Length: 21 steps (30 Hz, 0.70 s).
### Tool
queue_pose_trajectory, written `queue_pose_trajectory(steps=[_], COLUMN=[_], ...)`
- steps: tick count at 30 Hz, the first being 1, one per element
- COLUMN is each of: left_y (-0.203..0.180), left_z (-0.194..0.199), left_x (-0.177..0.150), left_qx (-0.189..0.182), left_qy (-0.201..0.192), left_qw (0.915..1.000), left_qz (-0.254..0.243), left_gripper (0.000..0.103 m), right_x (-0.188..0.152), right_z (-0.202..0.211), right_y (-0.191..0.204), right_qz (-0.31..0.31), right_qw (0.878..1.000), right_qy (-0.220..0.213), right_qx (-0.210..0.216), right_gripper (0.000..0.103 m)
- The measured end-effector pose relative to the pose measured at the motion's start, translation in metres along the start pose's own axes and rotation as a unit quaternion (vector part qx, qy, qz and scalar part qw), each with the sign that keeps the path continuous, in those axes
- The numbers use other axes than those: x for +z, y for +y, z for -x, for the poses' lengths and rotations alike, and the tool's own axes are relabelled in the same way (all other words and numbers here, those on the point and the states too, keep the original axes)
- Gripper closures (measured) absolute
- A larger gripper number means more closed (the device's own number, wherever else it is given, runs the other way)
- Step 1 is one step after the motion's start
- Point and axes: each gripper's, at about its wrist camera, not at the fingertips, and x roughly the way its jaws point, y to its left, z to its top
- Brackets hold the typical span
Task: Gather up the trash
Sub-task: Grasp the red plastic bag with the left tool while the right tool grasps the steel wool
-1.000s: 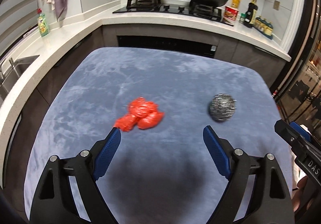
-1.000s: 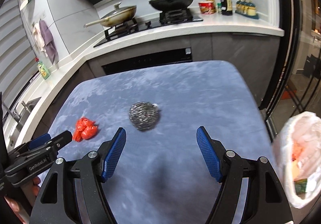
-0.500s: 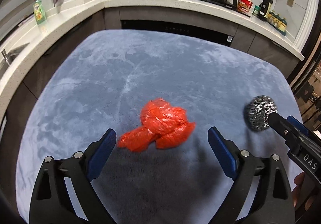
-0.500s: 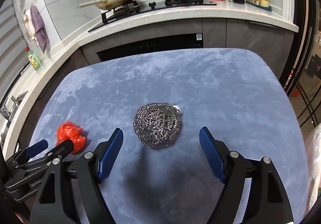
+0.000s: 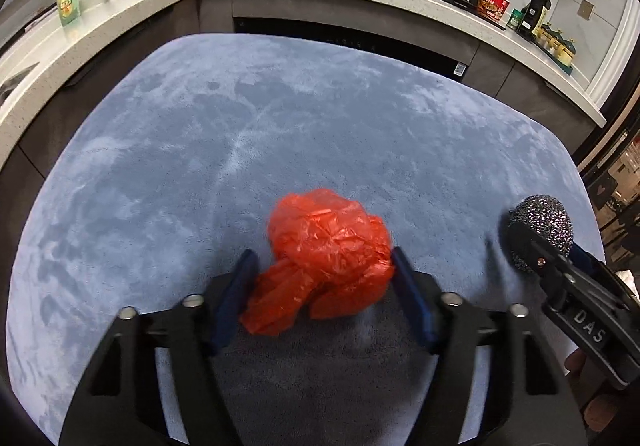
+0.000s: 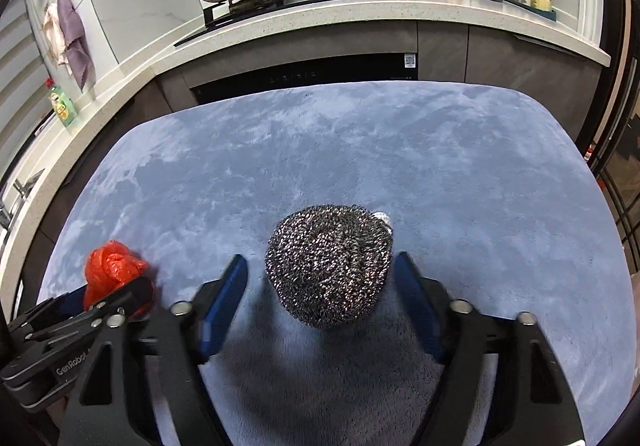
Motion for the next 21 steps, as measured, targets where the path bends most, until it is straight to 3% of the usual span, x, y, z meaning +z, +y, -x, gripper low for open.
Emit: queue_pose_trajectory(steps=[1,6,13,21], left_y=[-0.001,-0.007,-0.040,-0.095], left_z=[0.001,0.023,0.080,0.160], left_x=[0.000,0.002,0.009,0.016], left_qx=[-0.003,-0.009,-0.028,-0.064], left_qy=[0.001,-0.018,-0.064,-0.126], left_qw=[1.0000,0.9998,0.9971,0.9879], left_qz=[0.000,-0.002,-0.028,-0.065], left_gripper=[0.058,0.065,0.067,0.067], right_x=[-0.001,-0.002,0.003,0.020], right_z=[0.002,0.019,0.069,0.170], right_y=[0.000,-0.002,-0.014,-0.046], right_qz=[0.002,0.004,-0.003,-0.020], right_qw=[1.000,1.000,0.999,0.990], right_qy=[-0.002,-0.012,-0.053,-0.138], right_qx=[-0.002,0.008,0.012,0.010], right_gripper=[0.046,0.049,0.049,0.049])
